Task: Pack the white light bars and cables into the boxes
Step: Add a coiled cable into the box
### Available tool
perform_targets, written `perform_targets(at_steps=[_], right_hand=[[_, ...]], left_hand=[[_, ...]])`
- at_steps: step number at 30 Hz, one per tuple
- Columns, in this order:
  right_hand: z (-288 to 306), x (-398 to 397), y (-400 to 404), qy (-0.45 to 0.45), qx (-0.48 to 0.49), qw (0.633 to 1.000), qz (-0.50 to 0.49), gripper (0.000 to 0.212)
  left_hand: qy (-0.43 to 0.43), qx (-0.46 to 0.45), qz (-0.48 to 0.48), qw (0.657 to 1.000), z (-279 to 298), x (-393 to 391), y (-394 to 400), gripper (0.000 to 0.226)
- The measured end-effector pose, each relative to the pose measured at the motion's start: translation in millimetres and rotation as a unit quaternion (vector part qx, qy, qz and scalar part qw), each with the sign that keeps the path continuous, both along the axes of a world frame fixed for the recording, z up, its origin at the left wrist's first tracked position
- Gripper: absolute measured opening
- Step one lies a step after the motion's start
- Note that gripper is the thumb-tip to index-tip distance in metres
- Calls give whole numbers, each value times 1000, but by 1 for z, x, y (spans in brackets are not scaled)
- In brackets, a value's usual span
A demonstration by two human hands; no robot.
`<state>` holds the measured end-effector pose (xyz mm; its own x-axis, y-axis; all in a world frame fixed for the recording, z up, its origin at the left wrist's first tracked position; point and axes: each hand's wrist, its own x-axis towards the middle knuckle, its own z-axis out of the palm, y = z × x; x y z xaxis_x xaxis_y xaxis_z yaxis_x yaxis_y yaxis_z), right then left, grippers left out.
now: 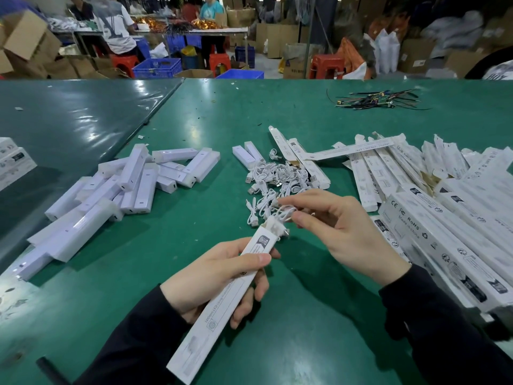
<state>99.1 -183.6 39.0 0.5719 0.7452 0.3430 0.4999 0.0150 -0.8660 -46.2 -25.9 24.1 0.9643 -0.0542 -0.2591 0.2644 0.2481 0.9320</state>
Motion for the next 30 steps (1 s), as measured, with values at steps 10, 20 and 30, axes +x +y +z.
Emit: perform_targets(at_steps=[10,20,30], right_hand=[[1,-6,2,-24,-70,997,21,22],[4,-5,-2,50,-60,995,55,19],[3,-10,3,114,-44,992,28,10]], left_hand=[[3,12,0,1000,-1,0,0,47],[2,1,-27,1000,-1,-1,-4,43],[-26,0,0,1000,0,0,-1,37]])
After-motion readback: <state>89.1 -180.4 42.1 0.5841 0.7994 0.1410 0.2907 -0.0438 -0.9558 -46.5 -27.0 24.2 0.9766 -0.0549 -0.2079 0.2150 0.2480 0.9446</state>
